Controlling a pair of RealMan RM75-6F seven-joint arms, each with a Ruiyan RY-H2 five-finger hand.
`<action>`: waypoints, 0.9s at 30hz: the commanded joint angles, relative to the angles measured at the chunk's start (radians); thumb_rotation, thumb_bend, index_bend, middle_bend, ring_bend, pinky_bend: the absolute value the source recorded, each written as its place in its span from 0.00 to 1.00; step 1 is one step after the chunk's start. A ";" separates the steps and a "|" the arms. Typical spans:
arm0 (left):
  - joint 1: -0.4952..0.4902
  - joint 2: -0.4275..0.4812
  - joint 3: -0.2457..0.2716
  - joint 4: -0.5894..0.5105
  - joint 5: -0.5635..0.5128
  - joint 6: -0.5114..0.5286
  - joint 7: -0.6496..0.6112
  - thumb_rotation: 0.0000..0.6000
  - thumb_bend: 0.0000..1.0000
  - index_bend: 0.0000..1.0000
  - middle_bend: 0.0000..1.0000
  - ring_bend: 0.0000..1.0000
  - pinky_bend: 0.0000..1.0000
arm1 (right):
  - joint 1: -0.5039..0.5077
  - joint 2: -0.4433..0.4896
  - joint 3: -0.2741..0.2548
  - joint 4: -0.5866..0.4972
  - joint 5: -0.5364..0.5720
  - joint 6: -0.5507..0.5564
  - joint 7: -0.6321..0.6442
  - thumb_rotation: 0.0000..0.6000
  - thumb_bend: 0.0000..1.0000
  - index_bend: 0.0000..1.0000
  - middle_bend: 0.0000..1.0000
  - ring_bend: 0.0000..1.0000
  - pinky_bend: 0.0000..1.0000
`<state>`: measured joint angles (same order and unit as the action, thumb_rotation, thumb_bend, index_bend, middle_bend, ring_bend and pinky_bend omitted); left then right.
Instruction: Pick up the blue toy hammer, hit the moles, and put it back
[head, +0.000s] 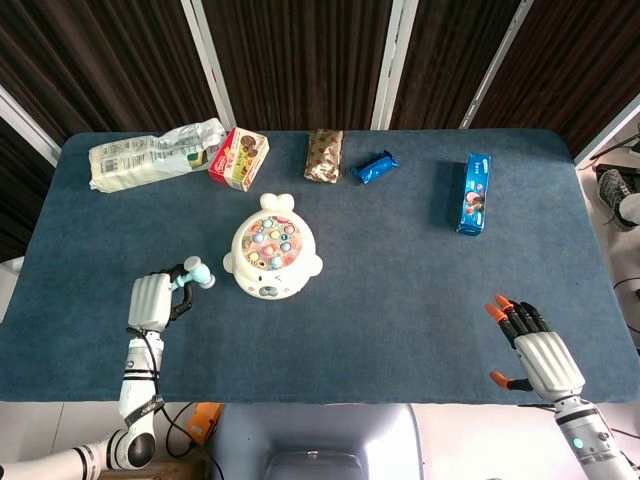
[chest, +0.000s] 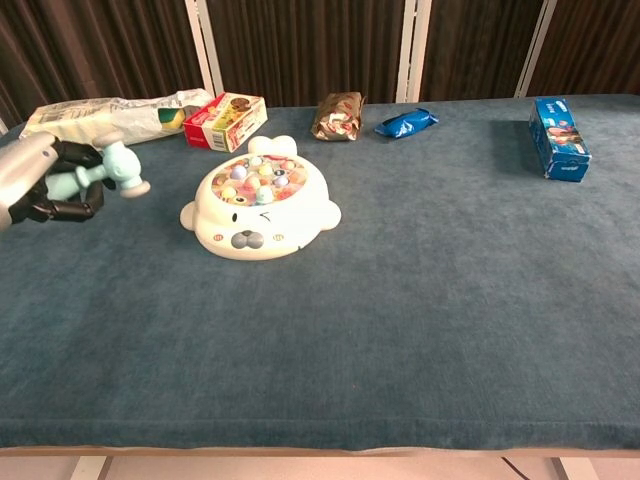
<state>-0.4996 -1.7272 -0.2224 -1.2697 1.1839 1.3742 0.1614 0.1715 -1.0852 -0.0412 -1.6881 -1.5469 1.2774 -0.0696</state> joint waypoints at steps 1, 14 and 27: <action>0.006 -0.036 -0.002 0.081 0.089 0.083 -0.015 1.00 0.75 0.61 0.72 0.84 1.00 | 0.000 0.001 0.000 0.000 -0.001 0.001 0.000 1.00 0.28 0.00 0.00 0.00 0.00; -0.007 -0.006 -0.038 0.039 0.095 0.062 0.052 1.00 0.82 0.71 0.90 1.00 1.00 | 0.000 0.004 -0.006 -0.004 -0.008 -0.001 0.000 1.00 0.28 0.00 0.00 0.00 0.00; -0.167 -0.137 -0.135 0.097 0.001 -0.059 0.260 1.00 0.84 0.74 0.95 1.00 1.00 | 0.005 0.007 -0.007 -0.003 -0.008 -0.011 0.005 1.00 0.28 0.00 0.00 0.00 0.00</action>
<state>-0.6364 -1.8324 -0.3440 -1.2066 1.1955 1.3378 0.4055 0.1753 -1.0785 -0.0484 -1.6916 -1.5555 1.2683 -0.0644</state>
